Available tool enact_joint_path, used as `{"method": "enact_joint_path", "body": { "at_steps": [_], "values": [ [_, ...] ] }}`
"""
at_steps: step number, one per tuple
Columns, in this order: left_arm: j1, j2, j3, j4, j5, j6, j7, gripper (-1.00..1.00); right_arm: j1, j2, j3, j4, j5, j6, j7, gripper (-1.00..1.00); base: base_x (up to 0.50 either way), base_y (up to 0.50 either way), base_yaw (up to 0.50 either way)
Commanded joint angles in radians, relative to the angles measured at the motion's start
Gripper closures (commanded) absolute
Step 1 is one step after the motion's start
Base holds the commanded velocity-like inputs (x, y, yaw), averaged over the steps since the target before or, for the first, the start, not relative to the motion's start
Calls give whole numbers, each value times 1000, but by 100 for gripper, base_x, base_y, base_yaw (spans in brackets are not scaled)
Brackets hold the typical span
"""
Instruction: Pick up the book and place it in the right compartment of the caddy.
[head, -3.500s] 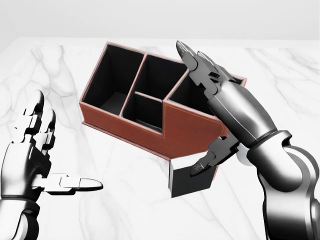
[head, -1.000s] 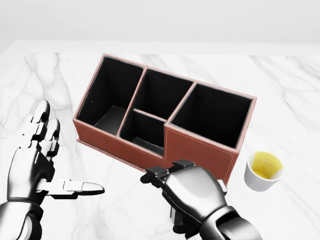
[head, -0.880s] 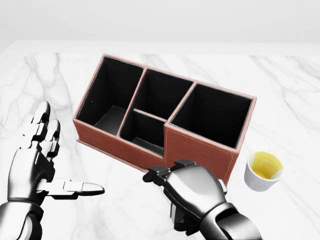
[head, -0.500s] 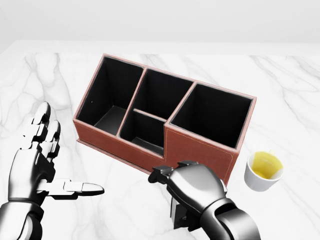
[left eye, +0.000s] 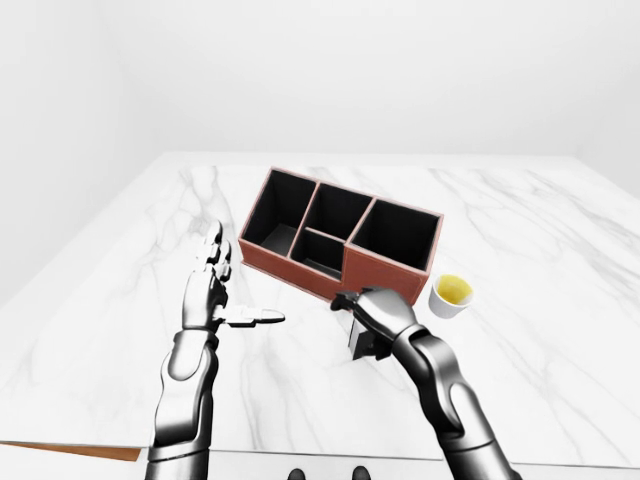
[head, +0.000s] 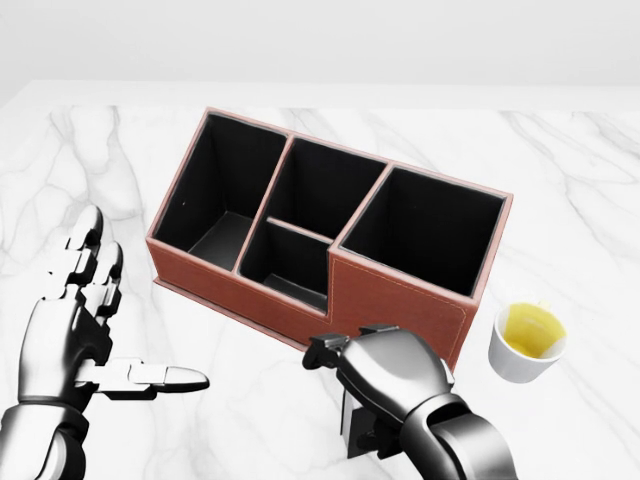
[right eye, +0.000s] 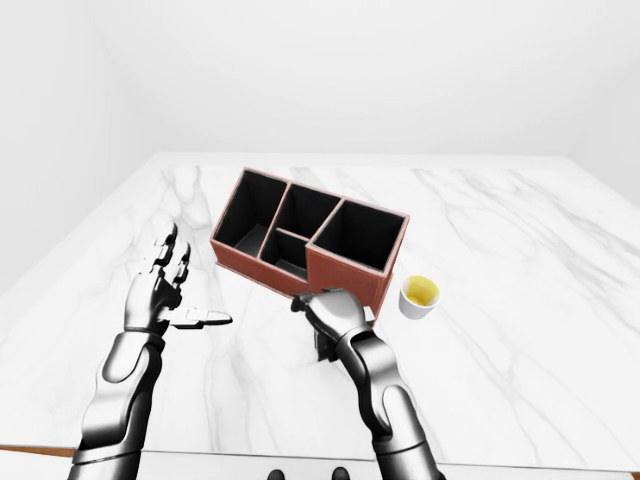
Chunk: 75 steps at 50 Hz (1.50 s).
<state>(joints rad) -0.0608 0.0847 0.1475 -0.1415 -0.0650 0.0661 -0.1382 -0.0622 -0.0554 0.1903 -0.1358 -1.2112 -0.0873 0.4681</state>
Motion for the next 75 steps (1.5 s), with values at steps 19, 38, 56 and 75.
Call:
{"method": "enact_joint_path", "body": {
  "at_steps": [19,38,56,75],
  "values": [
    [3,1,1,23,0,-21,-7,-100,-17,-5,-5,112,-18,0,-42,-22,0,0,0],
    [5,1,2,30,-2,-27,-9,-100,-41,-10,-21,153,-23,0,-58,-22,0,0,0],
    [9,2,4,27,-4,-25,-11,-100,-42,-16,-22,177,-54,0,-66,-23,0,0,0],
    [12,1,4,24,-8,-26,-15,-100,-61,-19,-34,197,-72,0,-81,-24,0,0,0]
  ]
}}
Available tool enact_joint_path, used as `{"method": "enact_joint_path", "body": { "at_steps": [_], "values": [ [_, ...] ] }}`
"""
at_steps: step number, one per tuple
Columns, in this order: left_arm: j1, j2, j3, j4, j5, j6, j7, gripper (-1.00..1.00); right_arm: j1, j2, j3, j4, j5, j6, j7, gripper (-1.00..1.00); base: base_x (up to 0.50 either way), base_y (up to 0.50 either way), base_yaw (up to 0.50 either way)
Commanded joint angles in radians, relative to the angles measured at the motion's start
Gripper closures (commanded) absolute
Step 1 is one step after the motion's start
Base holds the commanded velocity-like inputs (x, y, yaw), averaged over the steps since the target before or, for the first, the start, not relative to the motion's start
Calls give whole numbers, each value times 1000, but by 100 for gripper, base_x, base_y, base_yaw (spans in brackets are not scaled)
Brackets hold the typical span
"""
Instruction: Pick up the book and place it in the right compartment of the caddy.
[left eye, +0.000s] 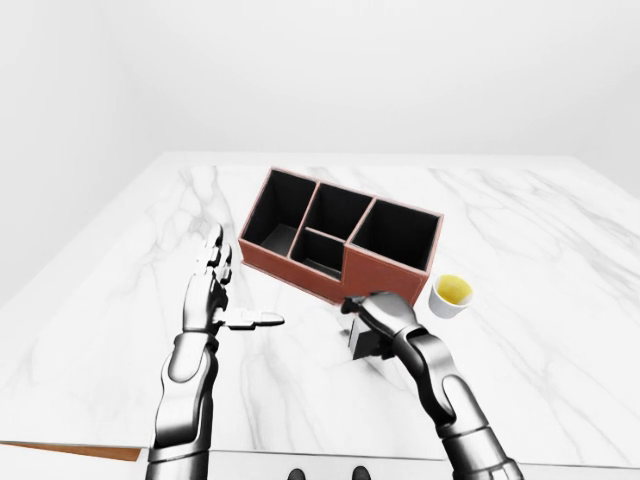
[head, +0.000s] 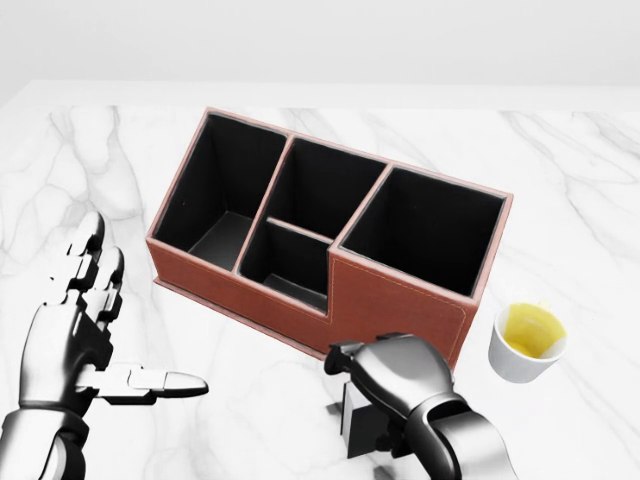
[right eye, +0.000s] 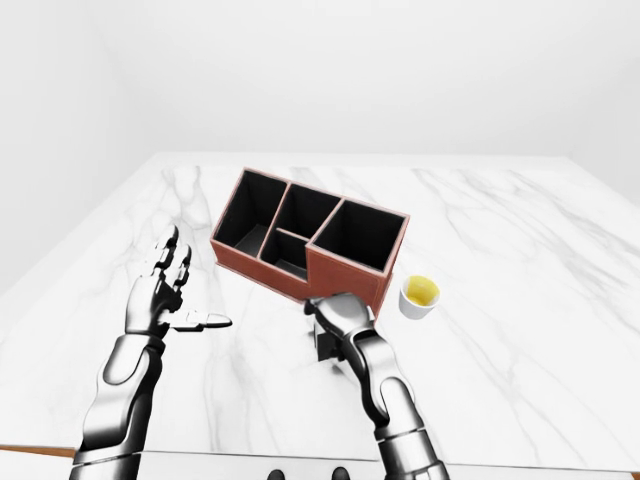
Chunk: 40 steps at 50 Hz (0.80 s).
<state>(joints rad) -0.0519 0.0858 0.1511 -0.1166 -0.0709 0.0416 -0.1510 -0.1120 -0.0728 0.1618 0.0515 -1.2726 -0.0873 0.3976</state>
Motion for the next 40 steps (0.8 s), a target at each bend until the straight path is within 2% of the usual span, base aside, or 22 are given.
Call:
{"method": "enact_joint_path", "body": {
  "at_steps": [1,35,40],
  "values": [
    [4,0,1,-2,-2,-2,-3,-100,-13,-2,-6,12,-13,0,-15,-23,0,0,0],
    [27,-7,0,-16,-6,-7,-17,-100,-42,-21,-12,146,-76,0,-60,-25,0,0,1],
    [29,-7,0,-19,-8,-6,-17,-100,-31,-23,-9,152,-90,0,-55,18,0,0,0]
  ]
}}
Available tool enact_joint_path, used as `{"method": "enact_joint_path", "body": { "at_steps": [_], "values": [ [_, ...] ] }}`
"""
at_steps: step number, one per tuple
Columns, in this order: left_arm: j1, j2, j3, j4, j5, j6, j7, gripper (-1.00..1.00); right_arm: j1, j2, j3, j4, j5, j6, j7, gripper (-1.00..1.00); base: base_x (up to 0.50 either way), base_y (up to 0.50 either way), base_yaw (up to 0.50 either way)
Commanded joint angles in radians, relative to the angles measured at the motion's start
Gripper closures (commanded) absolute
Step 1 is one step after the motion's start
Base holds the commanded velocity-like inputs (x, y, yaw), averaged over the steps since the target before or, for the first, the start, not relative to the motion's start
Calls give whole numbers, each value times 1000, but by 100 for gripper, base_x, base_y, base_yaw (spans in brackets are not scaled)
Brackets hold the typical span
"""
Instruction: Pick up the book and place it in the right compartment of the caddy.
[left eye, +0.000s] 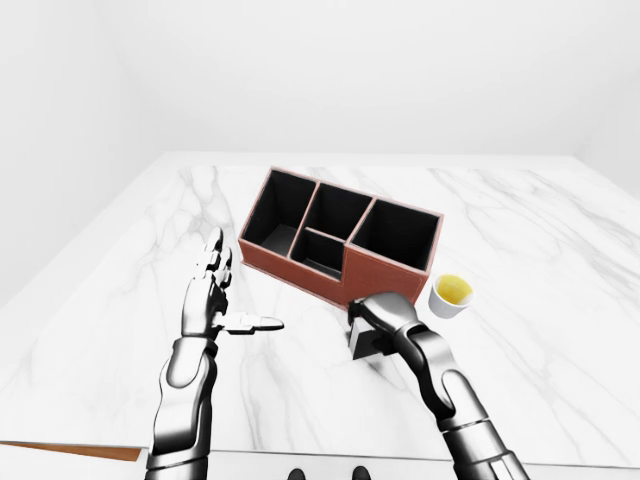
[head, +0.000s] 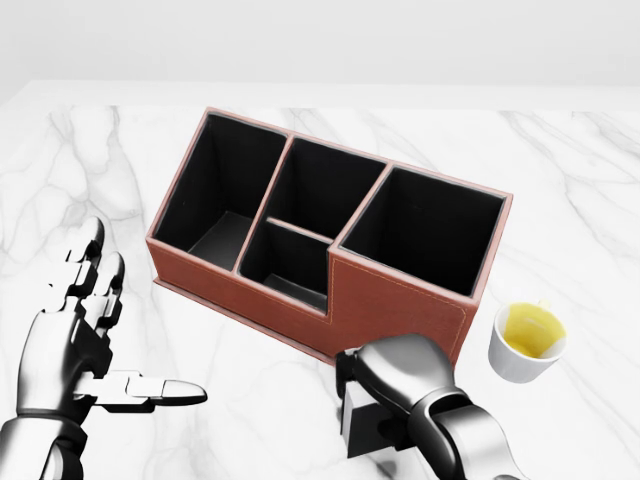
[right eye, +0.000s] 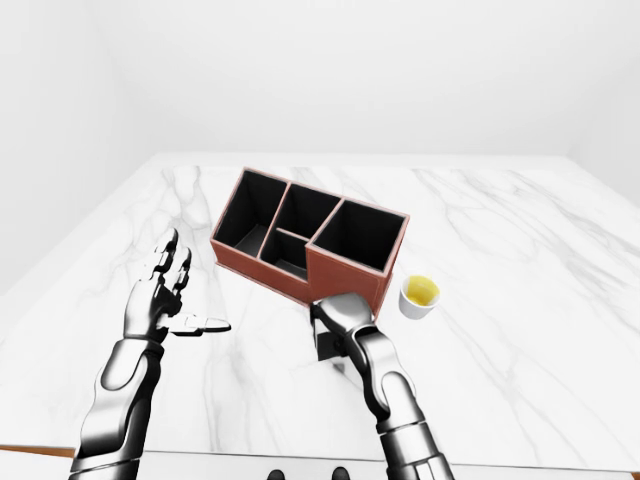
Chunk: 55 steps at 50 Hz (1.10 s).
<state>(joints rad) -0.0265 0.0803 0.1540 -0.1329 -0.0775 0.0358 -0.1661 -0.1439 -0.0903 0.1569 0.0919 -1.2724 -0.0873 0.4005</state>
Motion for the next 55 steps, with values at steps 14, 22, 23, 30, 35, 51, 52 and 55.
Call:
{"method": "enact_joint_path", "body": {
  "at_steps": [14,22,23,30,35,51,52,55],
  "values": [
    [12,-3,2,-9,-7,-1,-5,-100,33,-16,-2,117,-129,0,-31,100,0,0,0],
    [7,-2,2,-7,-8,-1,-4,-100,53,-4,4,43,-96,0,-14,100,0,0,0],
    [6,-2,1,-5,-7,-1,-4,-100,58,0,9,16,-89,0,-10,100,0,0,0],
    [6,0,3,-4,-8,-2,-4,-100,80,14,16,-125,-35,0,-9,100,0,0,0],
    [2,0,5,2,-9,-5,-2,-100,102,19,23,-225,-36,0,-6,100,0,0,0],
    [-14,6,6,19,-11,-6,6,-100,111,42,9,-521,29,0,28,100,0,0,0],
    [-14,6,6,19,-11,-6,7,-100,114,41,6,-533,34,0,35,100,0,0,0],
    [-14,6,6,15,-10,-4,8,-100,116,42,3,-555,44,0,43,100,0,0,0]
  ]
}}
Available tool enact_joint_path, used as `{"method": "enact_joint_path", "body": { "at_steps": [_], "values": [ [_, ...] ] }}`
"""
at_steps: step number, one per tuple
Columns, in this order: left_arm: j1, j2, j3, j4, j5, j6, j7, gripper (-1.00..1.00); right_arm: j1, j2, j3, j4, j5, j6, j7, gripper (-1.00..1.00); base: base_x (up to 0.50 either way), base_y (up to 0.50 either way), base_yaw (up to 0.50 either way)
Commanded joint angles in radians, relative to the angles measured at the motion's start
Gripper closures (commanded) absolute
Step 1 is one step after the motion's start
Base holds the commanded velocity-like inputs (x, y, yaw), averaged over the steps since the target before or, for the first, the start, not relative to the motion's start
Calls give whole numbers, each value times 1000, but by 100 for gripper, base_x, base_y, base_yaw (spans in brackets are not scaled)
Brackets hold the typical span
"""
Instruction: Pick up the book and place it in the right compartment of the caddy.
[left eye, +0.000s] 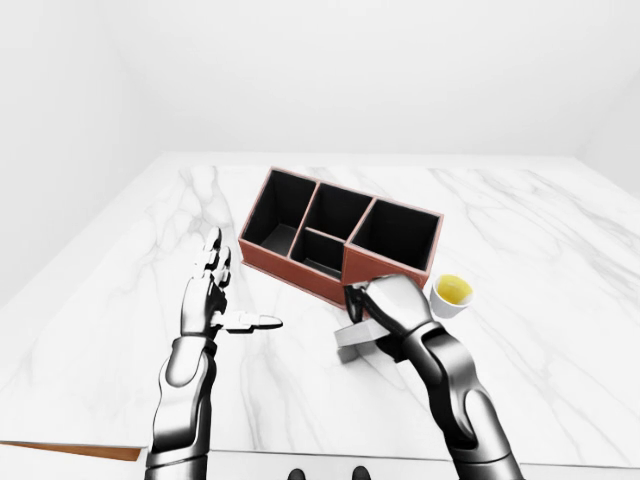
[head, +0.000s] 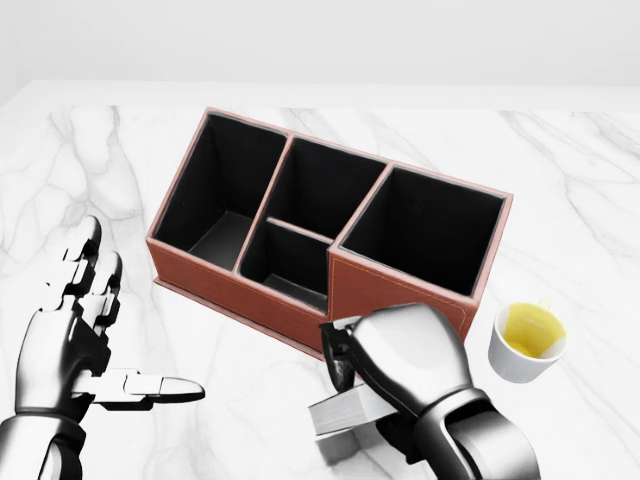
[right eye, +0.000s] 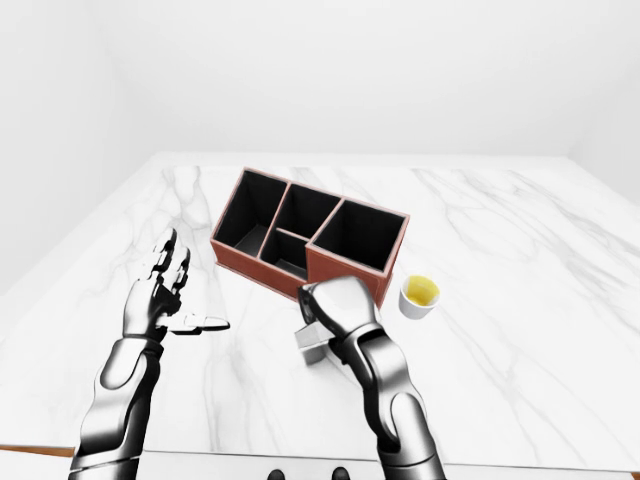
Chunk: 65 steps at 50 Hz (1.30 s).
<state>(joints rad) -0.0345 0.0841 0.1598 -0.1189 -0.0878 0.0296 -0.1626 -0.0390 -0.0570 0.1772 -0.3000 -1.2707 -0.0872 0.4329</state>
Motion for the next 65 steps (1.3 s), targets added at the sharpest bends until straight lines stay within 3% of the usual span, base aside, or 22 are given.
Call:
{"method": "enact_joint_path", "body": {
  "at_steps": [1,20,38,54,65],
  "values": [
    [-6,1,-1,-4,0,7,6,-100,8,13,-18,-185,52,0,16,100,0,0,0],
    [-4,0,-2,-17,1,14,6,-100,-159,69,-26,-425,132,0,44,100,0,0,0],
    [4,-1,2,-43,0,26,3,-100,-362,74,-69,-481,207,0,81,100,0,0,0],
    [7,-2,2,-57,-5,33,0,-100,-612,-1,-142,-388,235,0,137,100,0,0,0],
    [22,0,16,-120,-19,58,-11,-100,-753,-76,-176,-272,205,0,213,100,0,0,0]
  ]
}}
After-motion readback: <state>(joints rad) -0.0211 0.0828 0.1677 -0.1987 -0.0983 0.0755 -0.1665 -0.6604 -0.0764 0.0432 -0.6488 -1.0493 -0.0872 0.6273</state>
